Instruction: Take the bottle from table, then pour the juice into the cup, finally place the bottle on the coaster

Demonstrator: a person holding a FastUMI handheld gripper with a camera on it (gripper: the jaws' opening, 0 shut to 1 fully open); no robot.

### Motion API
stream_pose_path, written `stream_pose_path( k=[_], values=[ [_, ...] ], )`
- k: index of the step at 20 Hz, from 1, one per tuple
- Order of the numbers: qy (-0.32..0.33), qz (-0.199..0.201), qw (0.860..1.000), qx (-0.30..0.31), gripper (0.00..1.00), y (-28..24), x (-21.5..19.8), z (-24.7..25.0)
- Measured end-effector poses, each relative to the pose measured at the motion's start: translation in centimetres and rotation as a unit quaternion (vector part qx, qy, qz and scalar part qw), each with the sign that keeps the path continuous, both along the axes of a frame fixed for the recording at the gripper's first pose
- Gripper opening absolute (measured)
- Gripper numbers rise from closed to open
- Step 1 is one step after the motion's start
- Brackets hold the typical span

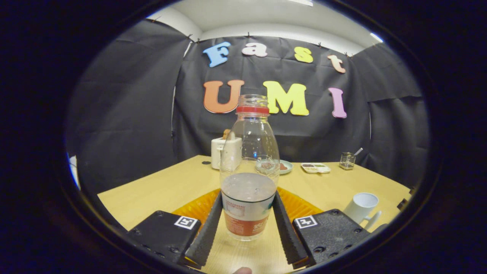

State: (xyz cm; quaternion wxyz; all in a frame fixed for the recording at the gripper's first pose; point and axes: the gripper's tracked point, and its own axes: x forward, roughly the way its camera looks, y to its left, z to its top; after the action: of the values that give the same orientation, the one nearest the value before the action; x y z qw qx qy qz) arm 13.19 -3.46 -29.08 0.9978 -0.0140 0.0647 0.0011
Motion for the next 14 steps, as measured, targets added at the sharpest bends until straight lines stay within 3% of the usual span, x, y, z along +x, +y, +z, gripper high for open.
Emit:
stream_pose_path(
  k=[3, 9, 14],
  values=[
    [0.013, 0.024, 0.999, 0.041, 0.78, 0.4, -1.0, 1.6],
    [0.01, 0.007, 0.992, 0.126, 0.77, -2.3, -3.3, 3.3],
    [0.018, 0.01, 0.967, 0.256, 0.77, -3.7, -4.1, 3.1]
  ],
)
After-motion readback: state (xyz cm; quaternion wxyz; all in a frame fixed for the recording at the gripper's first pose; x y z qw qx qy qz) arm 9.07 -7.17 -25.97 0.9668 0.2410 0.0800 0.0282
